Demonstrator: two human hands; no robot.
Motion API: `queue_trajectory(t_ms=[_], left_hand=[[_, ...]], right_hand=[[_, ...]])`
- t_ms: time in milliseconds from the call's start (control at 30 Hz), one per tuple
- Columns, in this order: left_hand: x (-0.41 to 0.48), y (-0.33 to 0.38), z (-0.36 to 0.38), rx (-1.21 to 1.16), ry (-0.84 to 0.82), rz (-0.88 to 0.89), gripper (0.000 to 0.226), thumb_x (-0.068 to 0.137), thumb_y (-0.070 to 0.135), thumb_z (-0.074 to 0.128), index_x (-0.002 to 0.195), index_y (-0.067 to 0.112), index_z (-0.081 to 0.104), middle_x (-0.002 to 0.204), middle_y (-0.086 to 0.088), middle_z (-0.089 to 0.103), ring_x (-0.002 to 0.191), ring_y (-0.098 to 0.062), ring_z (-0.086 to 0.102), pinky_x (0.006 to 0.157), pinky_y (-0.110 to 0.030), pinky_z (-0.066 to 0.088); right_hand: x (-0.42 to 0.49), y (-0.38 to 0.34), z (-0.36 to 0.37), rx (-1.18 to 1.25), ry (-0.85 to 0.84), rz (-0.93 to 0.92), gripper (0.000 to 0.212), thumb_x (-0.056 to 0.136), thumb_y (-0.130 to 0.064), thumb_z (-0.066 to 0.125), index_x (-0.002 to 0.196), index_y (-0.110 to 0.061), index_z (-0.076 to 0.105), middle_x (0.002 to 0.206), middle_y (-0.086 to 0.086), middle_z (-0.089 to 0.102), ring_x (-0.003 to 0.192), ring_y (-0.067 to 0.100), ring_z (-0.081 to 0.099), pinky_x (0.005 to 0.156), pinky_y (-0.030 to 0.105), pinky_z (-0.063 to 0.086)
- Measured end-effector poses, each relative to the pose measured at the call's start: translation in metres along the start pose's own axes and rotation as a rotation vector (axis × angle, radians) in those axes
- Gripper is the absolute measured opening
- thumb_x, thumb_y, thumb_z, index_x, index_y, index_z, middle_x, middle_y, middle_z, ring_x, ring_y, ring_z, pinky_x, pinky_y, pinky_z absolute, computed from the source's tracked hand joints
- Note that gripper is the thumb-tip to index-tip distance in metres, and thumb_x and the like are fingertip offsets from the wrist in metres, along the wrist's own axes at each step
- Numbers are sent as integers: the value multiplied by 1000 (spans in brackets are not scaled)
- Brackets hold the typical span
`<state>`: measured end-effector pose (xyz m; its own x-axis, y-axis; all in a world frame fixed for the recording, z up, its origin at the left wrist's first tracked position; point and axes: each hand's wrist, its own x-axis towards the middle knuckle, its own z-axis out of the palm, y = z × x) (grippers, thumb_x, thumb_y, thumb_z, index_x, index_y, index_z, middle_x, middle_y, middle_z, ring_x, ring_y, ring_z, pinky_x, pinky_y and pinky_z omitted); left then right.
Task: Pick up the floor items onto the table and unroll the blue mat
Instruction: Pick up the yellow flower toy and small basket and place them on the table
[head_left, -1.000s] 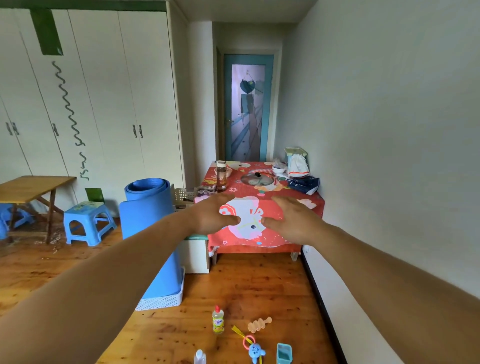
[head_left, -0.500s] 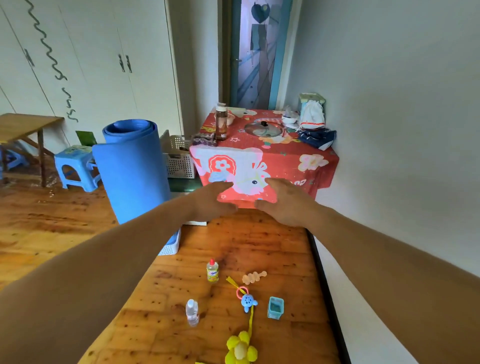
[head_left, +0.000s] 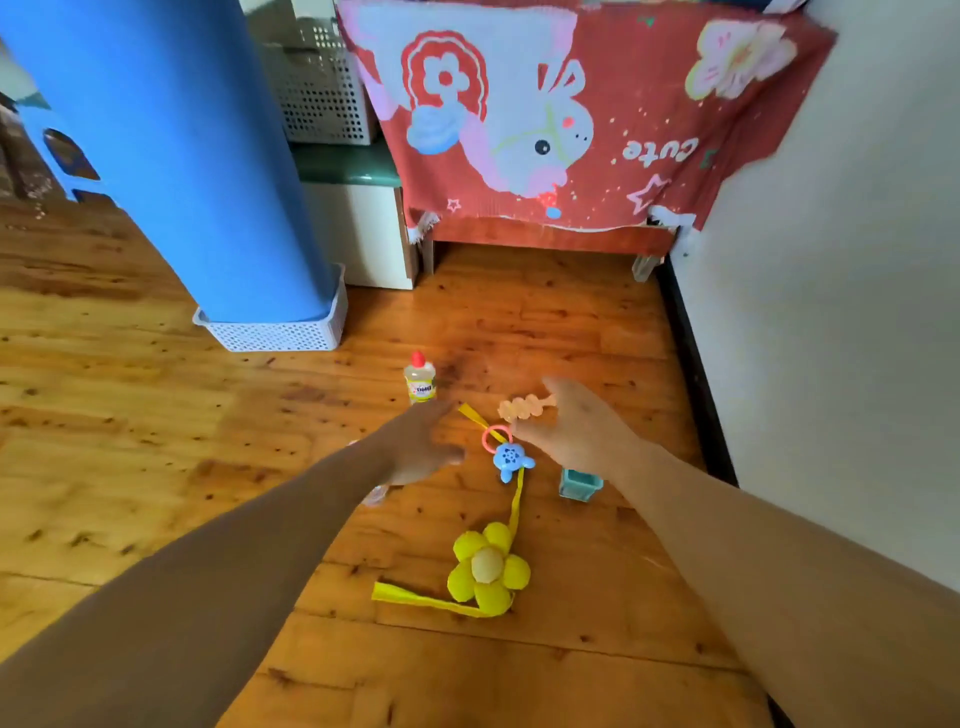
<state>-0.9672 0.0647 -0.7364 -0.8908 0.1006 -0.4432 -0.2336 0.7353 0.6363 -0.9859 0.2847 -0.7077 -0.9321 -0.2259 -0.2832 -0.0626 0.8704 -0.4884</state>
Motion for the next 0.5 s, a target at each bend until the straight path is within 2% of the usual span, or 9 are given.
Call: queue_trajectory(t_ms=[67, 167, 333, 400, 500], left_hand=[[25, -50, 49, -34, -15, -78, 81, 78, 38, 70, 145, 32, 24, 151, -9, 33, 133, -31, 39, 102, -36, 39], [53, -109, 111, -8, -32, -110, 83, 78, 39, 69, 146, 28, 22, 156, -4, 22, 141, -24, 27, 112, -35, 30], [96, -179, 202, -126, -110, -156, 89, 78, 36, 70, 148, 24, 17, 158, -3, 10, 142, -23, 21, 103, -27, 33], [106, -201, 237, -116, -125, -160, 96, 77, 36, 72, 149, 22, 10, 159, -6, 4, 145, -23, 12, 113, -34, 26], [121, -227, 283, -126, -102, -182, 112, 71, 39, 76, 148, 27, -4, 159, -9, -6, 146, -27, 1, 114, -42, 22]], right_hand=[[18, 36, 61, 28, -33, 20, 85, 81, -59, 57, 147, -17, 24, 155, 4, 27, 141, 21, 24, 110, 33, 23], [34, 84, 138, 70, -70, 54, 84, 79, -58, 61, 145, -18, 28, 149, 4, 34, 136, 22, 32, 102, 30, 28], [59, 148, 247, 63, -170, 64, 91, 77, -63, 59, 149, -20, 23, 154, 3, 27, 140, 21, 27, 111, 35, 26], [64, 170, 285, 87, -219, 76, 92, 77, -63, 59, 149, -22, 21, 157, 1, 22, 142, 20, 23, 113, 36, 25], [72, 200, 334, 123, -268, 118, 94, 77, -60, 64, 150, -21, 18, 158, 2, 18, 144, 20, 19, 115, 38, 22]])
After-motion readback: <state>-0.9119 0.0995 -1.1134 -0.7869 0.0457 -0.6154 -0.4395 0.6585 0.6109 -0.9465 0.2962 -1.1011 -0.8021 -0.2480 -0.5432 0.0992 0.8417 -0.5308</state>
